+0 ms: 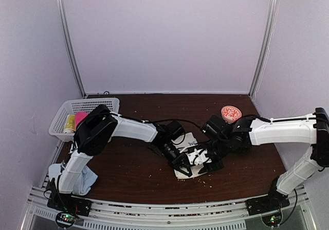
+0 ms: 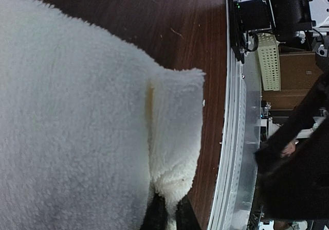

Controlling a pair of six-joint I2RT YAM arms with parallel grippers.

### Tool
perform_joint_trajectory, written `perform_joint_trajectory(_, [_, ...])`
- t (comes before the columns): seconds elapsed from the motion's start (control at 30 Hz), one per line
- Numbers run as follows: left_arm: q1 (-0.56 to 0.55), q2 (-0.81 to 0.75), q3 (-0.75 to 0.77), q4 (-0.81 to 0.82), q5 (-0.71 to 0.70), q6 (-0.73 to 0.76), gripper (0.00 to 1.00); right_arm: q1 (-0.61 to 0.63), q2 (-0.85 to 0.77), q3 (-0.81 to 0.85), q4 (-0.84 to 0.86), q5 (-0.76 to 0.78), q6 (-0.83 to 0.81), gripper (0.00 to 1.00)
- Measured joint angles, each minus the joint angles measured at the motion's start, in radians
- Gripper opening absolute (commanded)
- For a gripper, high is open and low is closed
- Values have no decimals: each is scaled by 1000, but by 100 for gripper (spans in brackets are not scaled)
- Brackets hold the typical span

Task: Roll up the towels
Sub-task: Roll the towel at the center of the board.

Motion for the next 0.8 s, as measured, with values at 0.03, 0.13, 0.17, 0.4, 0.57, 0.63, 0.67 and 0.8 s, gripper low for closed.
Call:
perform_joint_trajectory(0.03, [0,0,0,0,0,0,0,8,12,-10,22,7,-3,47])
perform_joint_trajectory(0.13, [0,0,0,0,0,0,0,30,44,-58,80,38,-9,47])
perform_joint_trajectory(0.17, [0,0,0,0,0,0,0,37,50,-74,96,47,-10,47])
perform_joint_trajectory(0.4, [0,0,0,0,-1,0,0,53,83,-140,177,94,-14,28])
perform_joint_trajectory(0.57, [5,-3,-7,2,-6,8,12,53,110,-143,238,127,-32,3])
perform_joint_trajectory(0.63, [9,-24,-33,14,-26,16,28,53,111,-143,247,128,-36,0])
perform_joint_trajectory(0.67, [12,-54,-68,33,-45,19,36,53,111,-143,251,127,-34,0])
perform_joint_trajectory(0.8, [42,-248,-229,65,-246,43,51,52,115,-121,205,101,-27,0])
